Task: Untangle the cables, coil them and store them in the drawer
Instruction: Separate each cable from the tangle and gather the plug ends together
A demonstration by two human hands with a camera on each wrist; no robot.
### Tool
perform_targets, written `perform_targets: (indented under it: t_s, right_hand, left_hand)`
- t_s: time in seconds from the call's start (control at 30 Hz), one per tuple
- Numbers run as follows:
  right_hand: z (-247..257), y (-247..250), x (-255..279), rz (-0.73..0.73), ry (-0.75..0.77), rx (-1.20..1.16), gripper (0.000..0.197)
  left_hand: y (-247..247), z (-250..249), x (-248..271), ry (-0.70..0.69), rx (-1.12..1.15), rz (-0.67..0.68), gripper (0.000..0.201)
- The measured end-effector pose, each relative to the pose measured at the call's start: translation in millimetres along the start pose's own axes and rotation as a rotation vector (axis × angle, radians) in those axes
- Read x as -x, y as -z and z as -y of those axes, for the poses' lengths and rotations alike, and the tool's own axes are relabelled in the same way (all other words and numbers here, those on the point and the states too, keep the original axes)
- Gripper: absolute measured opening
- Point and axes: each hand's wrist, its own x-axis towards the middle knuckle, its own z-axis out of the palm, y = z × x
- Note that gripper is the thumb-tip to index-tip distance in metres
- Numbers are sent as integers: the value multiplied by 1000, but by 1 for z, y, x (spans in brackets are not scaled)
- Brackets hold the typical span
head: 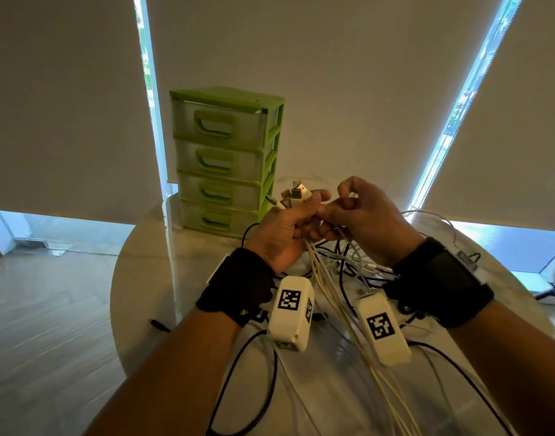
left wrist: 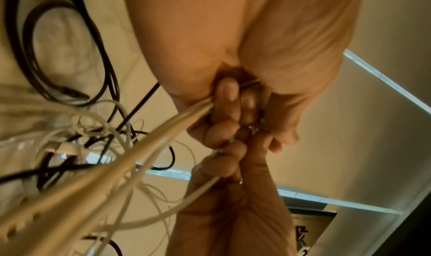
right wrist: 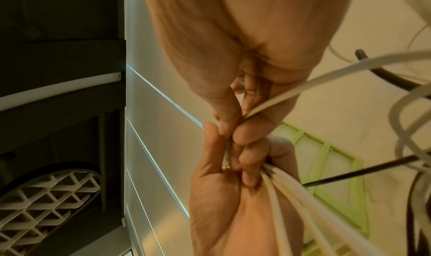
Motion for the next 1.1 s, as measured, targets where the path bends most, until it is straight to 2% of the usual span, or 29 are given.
perform_targets:
  t_s: [0.1, 0.2, 0.27, 0.37, 0.47, 0.67, 0.8, 0.93, 1.1]
  right_hand:
    - [-2, 3, 0, -30, -10, 152, 24]
    - [-1, 11, -1, -58, 110, 450, 23]
    - [6, 14, -2, -46, 189, 461, 15]
    - [15, 16, -5, 16, 279, 564, 21]
    - [20, 15, -9, 102, 297, 701, 26]
    - [20, 15, -14, 161, 321, 593, 19]
    - [20, 7, -17, 218, 340, 583, 15]
    - [25, -3, -21, 311, 291, 546, 22]
    - [32, -11, -24, 466, 189, 702, 26]
  left_hand:
    - [1, 1, -1, 28, 28, 2, 20]
    - [3, 0, -2, 19, 72, -4, 23]
    - [5, 0, -2, 31, 37, 8, 26]
    - [4, 1, 0, 97, -11, 103, 34]
    - [-2, 0, 5, 138, 31, 195, 38]
    - [0, 4, 5, 109, 97, 289, 33]
    - [2, 5, 7, 178, 113, 260, 31]
    - [2, 1, 10, 251, 137, 205, 36]
    - [-2, 3, 12, 246, 77, 165, 35]
